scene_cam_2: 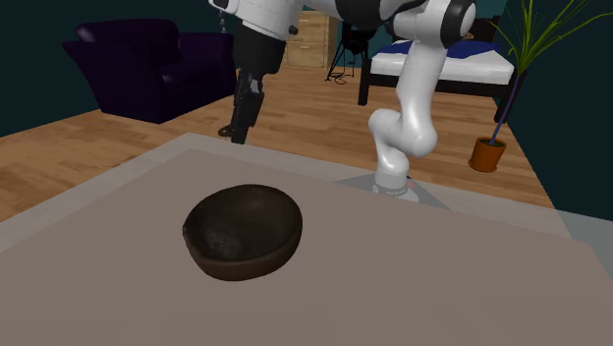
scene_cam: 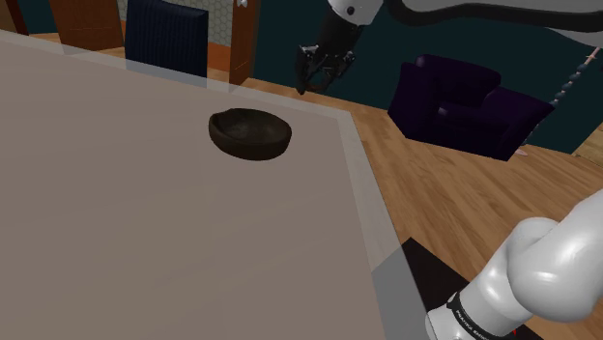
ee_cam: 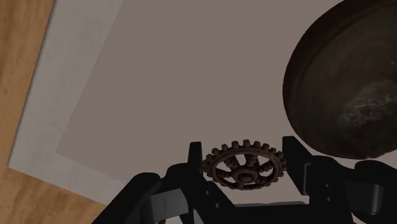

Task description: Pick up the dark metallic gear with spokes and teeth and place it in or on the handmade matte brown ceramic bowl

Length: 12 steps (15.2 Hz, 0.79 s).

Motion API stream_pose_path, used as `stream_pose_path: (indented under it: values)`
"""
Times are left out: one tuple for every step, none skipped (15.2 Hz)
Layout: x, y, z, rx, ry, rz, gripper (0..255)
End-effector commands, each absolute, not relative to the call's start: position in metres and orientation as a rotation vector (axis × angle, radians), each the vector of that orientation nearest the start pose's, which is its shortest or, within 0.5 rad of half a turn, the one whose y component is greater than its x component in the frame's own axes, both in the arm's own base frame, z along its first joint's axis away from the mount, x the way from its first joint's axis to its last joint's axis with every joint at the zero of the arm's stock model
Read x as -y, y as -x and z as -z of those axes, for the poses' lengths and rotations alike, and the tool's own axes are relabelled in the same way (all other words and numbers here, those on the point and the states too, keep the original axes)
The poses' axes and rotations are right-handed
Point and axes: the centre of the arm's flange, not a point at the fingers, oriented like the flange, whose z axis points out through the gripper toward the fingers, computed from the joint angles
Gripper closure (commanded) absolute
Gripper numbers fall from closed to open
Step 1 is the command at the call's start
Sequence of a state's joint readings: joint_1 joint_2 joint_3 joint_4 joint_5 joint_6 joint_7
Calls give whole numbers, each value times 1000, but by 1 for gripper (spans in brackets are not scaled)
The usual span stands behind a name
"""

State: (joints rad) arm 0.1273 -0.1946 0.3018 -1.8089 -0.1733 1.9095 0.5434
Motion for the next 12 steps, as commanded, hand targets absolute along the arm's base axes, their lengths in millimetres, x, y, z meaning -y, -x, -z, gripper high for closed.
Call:
stream_pose_path:
  values:
    - [-250,-478,-645,-124,3156,572,255]
    - [-263,-479,-645,-124,3156,572,255]
    - [-276,-481,-645,-124,3156,572,255]
    - [-289,-482,-645,-124,3156,572,255]
    - [-302,-483,-645,-124,3156,572,255]
    - [-315,-484,-645,-124,3156,572,255]
    - [-328,-485,-646,-124,3156,572,255]
    - [-342,-486,-646,-124,3156,572,255]
    - [-355,-488,-646,-124,3156,572,255]
    - [-357,-488,-646,-124,3156,572,255]
    - [-357,-488,-641,-124,3156,572,255]
    - [-357,-488,-635,-124,3156,572,255]
